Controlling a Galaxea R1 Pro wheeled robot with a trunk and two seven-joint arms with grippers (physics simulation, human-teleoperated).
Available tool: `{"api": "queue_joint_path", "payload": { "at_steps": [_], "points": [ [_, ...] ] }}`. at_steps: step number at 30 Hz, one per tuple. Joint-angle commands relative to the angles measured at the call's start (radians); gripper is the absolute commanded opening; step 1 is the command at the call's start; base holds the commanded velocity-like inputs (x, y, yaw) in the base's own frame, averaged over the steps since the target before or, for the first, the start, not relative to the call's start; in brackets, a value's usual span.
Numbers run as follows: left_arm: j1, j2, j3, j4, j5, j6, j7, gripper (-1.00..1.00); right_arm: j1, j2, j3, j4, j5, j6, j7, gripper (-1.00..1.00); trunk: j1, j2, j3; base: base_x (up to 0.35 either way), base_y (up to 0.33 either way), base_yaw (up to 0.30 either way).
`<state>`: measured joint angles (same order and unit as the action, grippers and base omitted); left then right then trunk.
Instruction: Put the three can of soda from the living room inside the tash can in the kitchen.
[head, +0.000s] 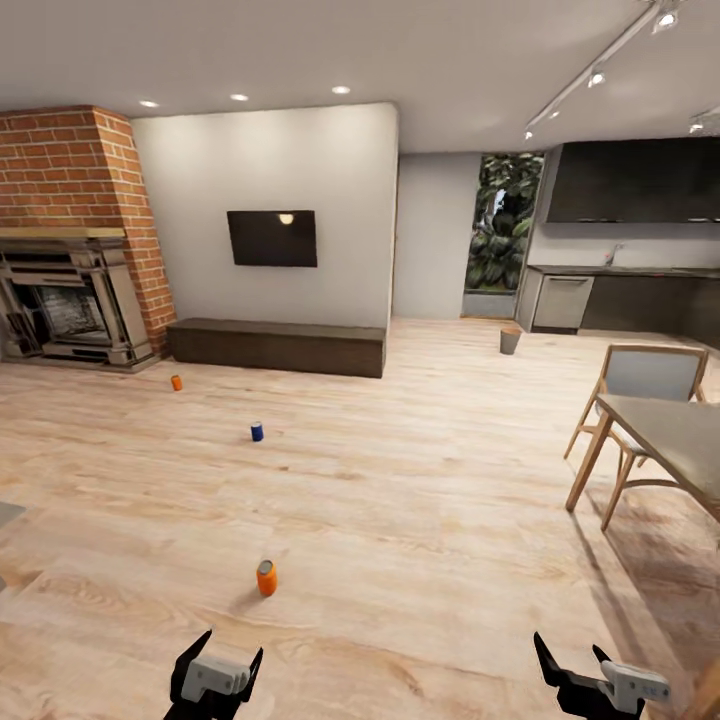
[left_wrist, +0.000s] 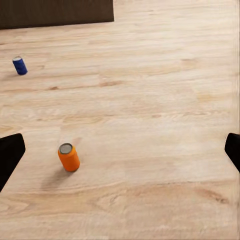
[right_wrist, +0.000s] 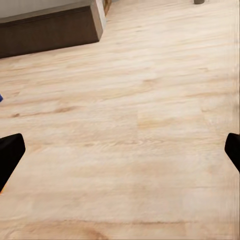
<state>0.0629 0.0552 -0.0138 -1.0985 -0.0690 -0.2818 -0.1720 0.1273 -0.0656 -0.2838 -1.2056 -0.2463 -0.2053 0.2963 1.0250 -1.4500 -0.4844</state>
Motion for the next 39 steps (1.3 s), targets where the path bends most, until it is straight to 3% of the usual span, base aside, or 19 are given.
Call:
{"api": "queue_joint_path", "payload": {
  "at_steps": [1,11,24,39],
  "points": [
    [0.000,0.000,0.000,0.000,0.000,0.000,0.000,1.00,0.000,0.000,0.000,0.000,0.000,0.000,0.001,1.00,0.000,0.000,0.001,0.264,-0.177,-0.243],
    [0.000,0.000,0.000,0.001,-0.001,0.000,0.003,1.00,0.000,0.000,0.000,0.000,0.001,0.000,0.004,1.00,0.000,0.000,0.006,0.241,-0.197,-0.223],
    [0.000,0.000,0.000,0.002,0.000,0.001,0.004,1.00,0.000,0.001,0.000,0.001,0.002,0.000,0.004,1.00,0.000,0.000,0.006,0.226,-0.207,-0.032],
    [-0.001,0.000,0.002,0.002,-0.001,0.002,0.002,1.00,0.000,0.000,0.007,0.004,0.001,0.001,-0.002,1.00,0.000,0.000,0.012,0.317,-0.014,-0.074]
  ]
}}
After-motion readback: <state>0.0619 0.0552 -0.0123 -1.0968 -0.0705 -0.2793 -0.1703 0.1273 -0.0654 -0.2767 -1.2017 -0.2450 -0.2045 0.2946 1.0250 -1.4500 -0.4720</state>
